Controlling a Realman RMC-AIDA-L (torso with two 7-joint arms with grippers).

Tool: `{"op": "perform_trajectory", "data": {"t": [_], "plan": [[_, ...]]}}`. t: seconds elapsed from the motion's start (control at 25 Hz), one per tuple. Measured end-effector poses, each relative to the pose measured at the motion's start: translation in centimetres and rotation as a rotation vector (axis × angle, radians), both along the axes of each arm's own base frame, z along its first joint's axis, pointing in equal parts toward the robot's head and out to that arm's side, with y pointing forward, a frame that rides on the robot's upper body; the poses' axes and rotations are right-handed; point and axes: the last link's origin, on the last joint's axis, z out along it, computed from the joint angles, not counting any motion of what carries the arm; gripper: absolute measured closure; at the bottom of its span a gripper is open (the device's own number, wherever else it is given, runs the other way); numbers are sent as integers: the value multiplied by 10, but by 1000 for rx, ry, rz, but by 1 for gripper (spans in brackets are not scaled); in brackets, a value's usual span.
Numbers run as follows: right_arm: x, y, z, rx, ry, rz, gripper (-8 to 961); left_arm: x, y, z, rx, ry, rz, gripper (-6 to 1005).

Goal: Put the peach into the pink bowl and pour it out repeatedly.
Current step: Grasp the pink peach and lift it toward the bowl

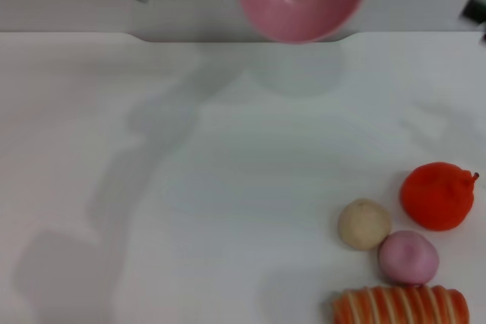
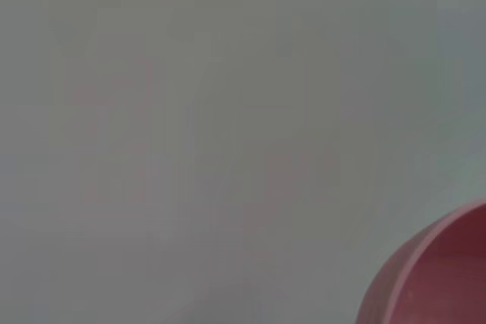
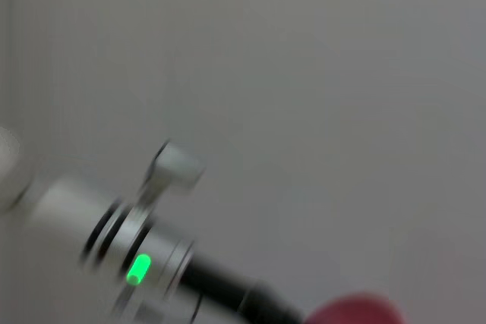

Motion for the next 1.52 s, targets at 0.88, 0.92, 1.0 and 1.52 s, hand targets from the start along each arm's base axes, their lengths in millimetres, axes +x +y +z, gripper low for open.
{"op": "perform_trajectory", "data": {"t": [0.88, 0.92, 1.0, 1.52], "plan": [[-95, 4, -68, -731, -1127, -417, 460, -114, -41, 56, -260, 44, 369, 956], [-89, 2, -72, -740, -1180, -450, 460, -114, -42, 55, -264, 44, 370, 956], [-86, 1, -74, -748, -1191, -465, 461, -115, -43, 54, -268, 44, 370, 956], [-51, 5, -104, -766, -1135, -559, 461, -107, -46, 38, -302, 70, 330, 956]]}}
